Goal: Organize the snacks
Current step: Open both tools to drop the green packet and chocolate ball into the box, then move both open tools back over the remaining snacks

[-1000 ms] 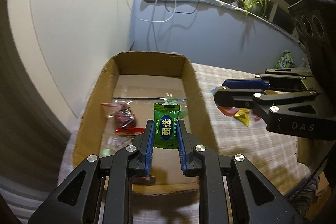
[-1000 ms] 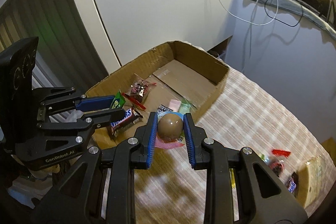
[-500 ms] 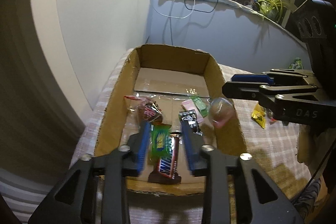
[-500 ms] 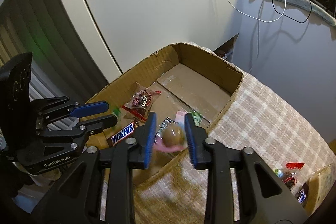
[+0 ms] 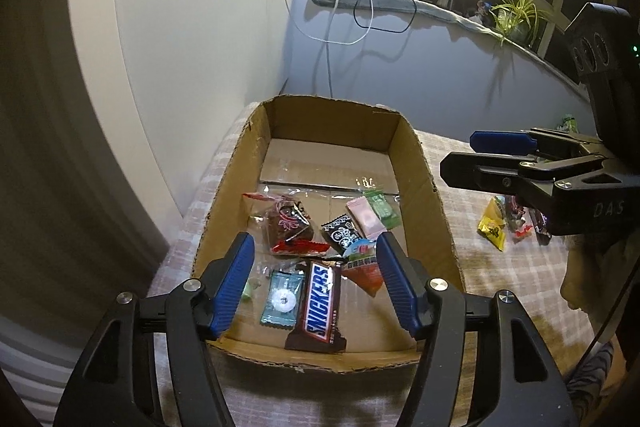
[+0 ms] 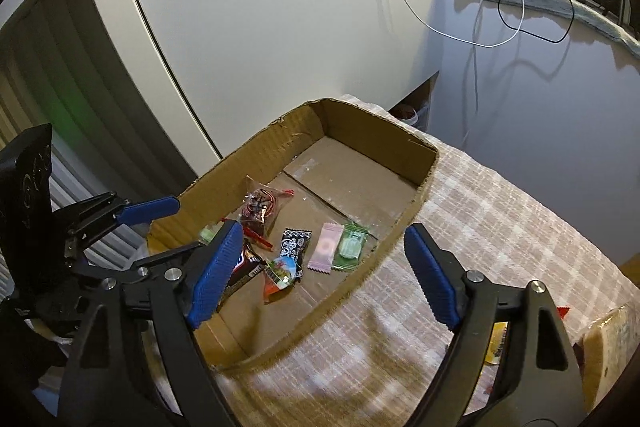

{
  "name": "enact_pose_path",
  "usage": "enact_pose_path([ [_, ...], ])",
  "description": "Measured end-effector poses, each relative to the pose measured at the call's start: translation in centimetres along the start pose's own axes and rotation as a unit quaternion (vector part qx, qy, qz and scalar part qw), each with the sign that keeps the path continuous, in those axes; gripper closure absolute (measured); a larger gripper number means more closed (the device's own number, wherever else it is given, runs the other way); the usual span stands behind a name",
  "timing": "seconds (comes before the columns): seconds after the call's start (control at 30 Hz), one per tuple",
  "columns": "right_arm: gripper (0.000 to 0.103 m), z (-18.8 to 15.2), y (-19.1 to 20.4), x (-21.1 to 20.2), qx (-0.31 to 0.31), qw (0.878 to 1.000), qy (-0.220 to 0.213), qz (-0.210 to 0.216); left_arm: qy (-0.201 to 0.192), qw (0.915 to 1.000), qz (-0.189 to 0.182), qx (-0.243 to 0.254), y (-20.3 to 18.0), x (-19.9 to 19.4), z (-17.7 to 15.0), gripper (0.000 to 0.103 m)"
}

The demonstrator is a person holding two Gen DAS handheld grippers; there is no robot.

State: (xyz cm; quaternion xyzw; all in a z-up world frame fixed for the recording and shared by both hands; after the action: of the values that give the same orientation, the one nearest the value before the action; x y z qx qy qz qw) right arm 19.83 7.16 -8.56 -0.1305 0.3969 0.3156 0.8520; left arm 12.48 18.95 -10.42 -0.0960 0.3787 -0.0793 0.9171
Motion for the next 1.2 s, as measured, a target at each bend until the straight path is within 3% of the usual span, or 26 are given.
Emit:
enact_pose_path([
  [0.47, 0.014, -1.6, -2.7, -3.2, 0.009, 1.000, -0.008, -0.022, -0.006, 0.9996, -0.018, 0.020, -3.0, -0.4, 0.3, 0.040],
  [0.83, 0.014, -4.8, -9.7, -8.0, 0.055, 0.997, -0.015, -0.058, 0.001, 0.9967, -0.064, 0.050, -8.5, 1.1, 0.6, 0.040],
  [1.2, 0.014, -9.1, -15.7, -10.3, 0.091, 0.992, 0.002, -0.086, 0.017, 0.9913, -0.101, 0.083, -14.0, 3.3, 0.6, 0.040],
])
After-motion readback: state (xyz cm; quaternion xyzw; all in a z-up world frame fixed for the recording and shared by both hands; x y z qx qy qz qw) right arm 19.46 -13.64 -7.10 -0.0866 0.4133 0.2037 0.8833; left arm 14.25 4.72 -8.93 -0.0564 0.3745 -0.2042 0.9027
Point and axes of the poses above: each gripper's, at about its wrist camera, not at the fingertips, and x roughly the way its jaws point, y to its left, z to its top, the point moved 4 cm from there along x, roughly the way its jaws point, and after that the axes turned 10 degrees about -z, right-handed, at the moved point
